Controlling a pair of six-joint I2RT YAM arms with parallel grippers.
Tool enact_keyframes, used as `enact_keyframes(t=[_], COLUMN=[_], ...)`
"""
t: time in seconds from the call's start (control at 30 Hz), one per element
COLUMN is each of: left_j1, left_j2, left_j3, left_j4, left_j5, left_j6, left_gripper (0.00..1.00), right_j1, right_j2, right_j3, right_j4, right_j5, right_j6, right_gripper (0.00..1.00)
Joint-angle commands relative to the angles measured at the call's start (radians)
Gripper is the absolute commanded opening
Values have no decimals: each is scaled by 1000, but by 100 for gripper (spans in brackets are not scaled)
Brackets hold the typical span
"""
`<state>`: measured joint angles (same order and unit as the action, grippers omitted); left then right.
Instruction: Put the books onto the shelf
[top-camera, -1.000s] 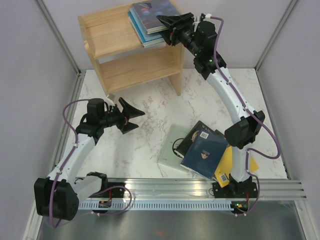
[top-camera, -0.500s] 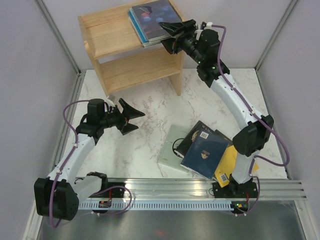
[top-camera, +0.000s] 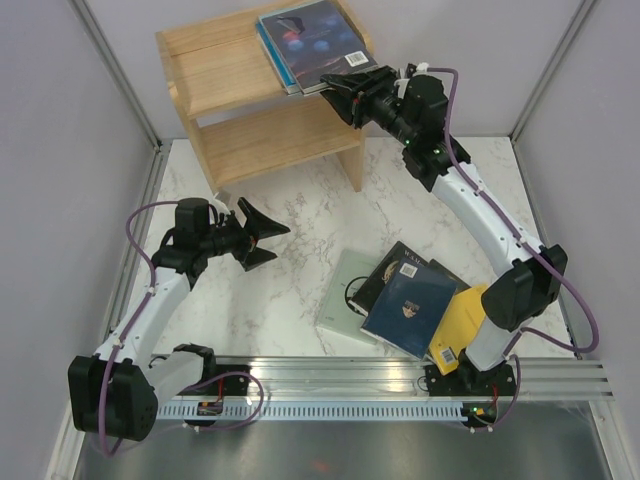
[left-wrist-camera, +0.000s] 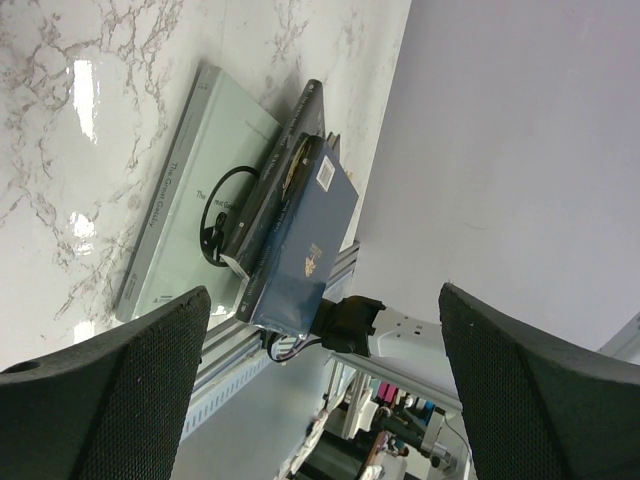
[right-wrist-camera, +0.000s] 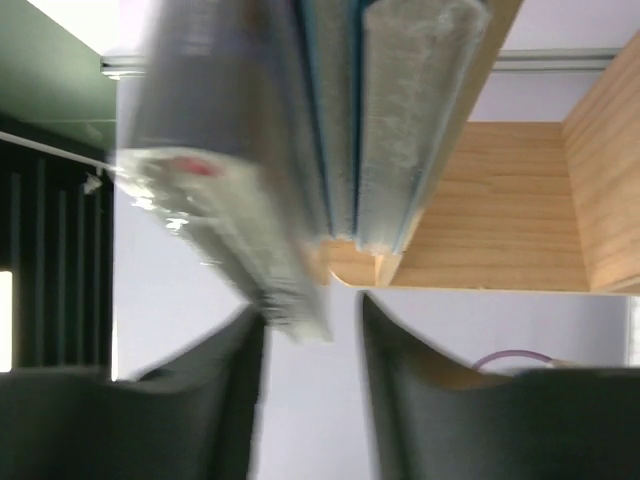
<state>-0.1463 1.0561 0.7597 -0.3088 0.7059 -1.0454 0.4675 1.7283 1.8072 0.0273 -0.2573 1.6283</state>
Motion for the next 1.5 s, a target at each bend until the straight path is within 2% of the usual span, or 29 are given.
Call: enact_keyframes(t=[0.0,0.1,0.2,0.73,0.83,0.87,0.97,1.03,1.07,1.1,1.13,1.47], left_j1=[1,1,2,1,1,1,1,2,1,1,2,1], left_j2=[-22,-21,-21,18,16,19,22,25,24,27,28,10], left_j3=[13,12,20,43,43,43,44,44,44,44,44,29], left_j4=[-12,-16,-21,-23,-23,-24,-24,-24,-26,-26,-27,-41], left_j5=[-9,-13,-16,-28,-32,-33,-34,-36,-37,-39,-37,-49], left_j6=[35,42,47,50,51,51,54,56,56,58,58,61], left_gripper=[96,96,96,95,95,95,95,95,95,95,95,96], right_j1=[2,2,3,11,11,11,10,5,2,-3,-6,-76], right_j2=[-68,-73,-70,166,189,191,182,160,151,125,113,-111], right_j3=[-11,-12,-9,291,307,307,288,258,244,229,193,-54], right_j4=[0,-1,-1,-59,-59,-59,-61,-61,-58,-55,-55,-59], right_j5=[3,19,32,76,70,70,61,49,43,38,23,-123], right_j6=[-16,-34,-35,-19,-13,-12,-13,-15,-18,-22,-27,-169], right_gripper=[37,18,12,6,22,39,60,65,73,88,98,98])
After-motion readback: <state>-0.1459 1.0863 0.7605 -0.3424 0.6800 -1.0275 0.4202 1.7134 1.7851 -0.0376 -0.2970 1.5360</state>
